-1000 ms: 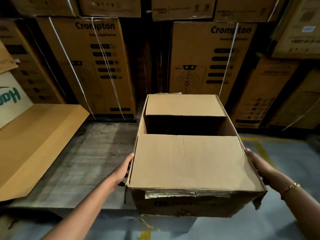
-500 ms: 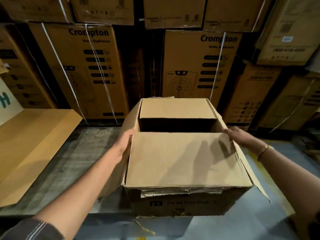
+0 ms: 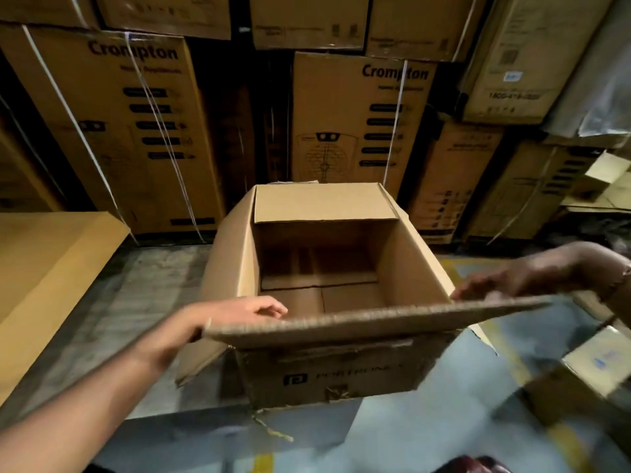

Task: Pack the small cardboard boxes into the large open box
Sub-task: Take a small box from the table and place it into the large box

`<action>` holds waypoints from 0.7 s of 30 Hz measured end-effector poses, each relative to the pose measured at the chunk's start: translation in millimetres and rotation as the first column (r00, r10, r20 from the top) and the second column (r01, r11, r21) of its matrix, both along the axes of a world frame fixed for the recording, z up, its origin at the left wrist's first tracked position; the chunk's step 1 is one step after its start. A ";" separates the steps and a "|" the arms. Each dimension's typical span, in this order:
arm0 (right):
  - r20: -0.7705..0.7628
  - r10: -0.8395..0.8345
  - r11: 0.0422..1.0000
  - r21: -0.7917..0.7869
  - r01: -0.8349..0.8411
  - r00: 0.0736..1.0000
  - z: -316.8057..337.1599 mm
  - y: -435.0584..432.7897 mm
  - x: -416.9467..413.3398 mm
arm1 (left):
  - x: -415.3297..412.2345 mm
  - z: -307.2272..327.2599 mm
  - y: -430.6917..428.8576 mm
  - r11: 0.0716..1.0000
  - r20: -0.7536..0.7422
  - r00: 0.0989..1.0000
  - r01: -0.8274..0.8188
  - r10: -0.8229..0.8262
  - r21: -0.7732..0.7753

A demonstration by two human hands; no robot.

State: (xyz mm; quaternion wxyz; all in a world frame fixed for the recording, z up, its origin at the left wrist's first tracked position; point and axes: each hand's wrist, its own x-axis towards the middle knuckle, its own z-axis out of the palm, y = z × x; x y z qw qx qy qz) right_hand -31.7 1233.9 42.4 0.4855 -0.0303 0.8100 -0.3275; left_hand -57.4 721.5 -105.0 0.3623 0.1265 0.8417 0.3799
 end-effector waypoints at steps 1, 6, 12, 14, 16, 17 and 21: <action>-0.015 0.120 0.981 0.154 -0.116 0.993 -9.6 -8.5 9.1 | 14.0 8.8 21.8 0.981 -0.045 0.989 0.134 -0.141 -0.138; -0.337 0.543 0.677 0.717 -0.165 0.769 -105.1 -60.2 37.7 | 54.6 -8.4 60.7 0.813 -0.309 0.888 0.112 -0.340 -0.572; -0.636 0.514 0.711 0.691 0.128 0.576 -164.2 -63.9 42.8 | 70.3 -37.5 70.3 0.754 -0.632 0.706 -0.213 -0.321 -0.621; -0.683 0.479 0.726 0.662 0.189 0.552 -171.5 -63.1 44.4 | 71.0 -40.0 70.3 0.739 -0.666 0.663 -0.249 -0.342 -0.626; -0.710 0.455 0.735 0.640 0.224 0.538 -175.3 -61.2 43.2 | 70.6 -41.8 69.4 0.738 -0.686 0.640 -0.267 -0.346 -0.620; -0.713 0.449 0.738 0.636 0.226 0.539 -177.2 -59.5 42.4 | 69.9 -43.6 69.0 0.737 -0.685 0.641 -0.265 -0.347 -0.622; -0.698 0.479 0.731 0.653 0.198 0.533 -180.9 -55.7 40.1 | 66.9 -51.6 64.0 0.725 -0.648 0.671 -0.235 -0.360 -0.647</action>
